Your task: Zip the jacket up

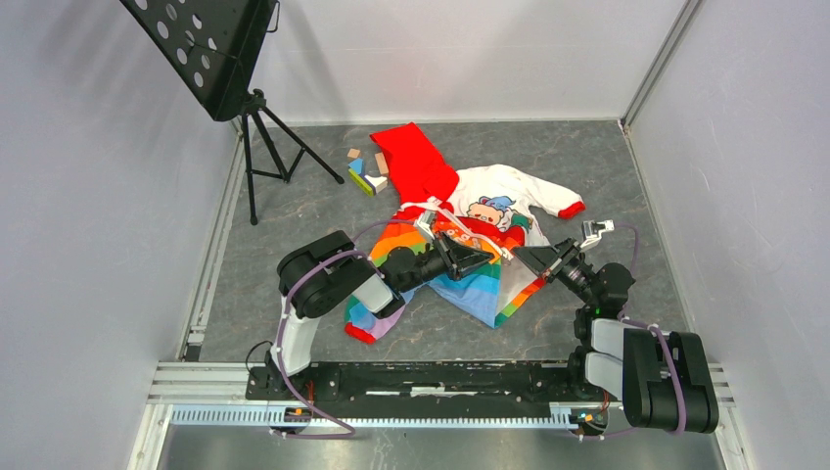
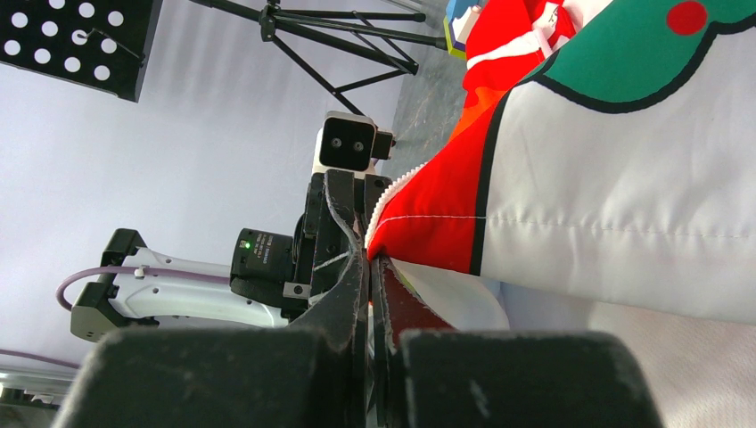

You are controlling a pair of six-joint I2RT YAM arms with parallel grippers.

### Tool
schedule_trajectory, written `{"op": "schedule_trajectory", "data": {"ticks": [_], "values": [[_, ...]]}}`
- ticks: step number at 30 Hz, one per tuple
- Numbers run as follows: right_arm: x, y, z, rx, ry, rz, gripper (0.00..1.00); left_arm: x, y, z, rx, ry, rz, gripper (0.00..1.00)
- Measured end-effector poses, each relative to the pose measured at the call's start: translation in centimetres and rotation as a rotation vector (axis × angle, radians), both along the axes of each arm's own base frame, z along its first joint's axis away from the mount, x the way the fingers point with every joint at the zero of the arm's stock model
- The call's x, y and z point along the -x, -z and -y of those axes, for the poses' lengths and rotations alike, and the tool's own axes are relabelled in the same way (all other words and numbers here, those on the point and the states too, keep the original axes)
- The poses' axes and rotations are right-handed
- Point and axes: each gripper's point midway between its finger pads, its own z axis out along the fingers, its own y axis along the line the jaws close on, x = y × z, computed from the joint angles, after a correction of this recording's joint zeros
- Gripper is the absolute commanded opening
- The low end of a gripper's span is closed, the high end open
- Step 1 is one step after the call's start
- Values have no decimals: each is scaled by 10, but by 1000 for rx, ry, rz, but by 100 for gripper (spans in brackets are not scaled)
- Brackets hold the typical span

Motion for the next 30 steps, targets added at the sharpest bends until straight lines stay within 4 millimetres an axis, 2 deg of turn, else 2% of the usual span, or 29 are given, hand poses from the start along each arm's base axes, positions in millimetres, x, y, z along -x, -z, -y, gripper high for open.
{"op": "schedule_trajectory", "data": {"ticks": [22,30], "values": [[0,0,0,0,0,0,0,-5,1,-3,-2,-13,-2,2],[0,0,0,0,1,0,0,2,1,0,-2,3,-1,2]]}}
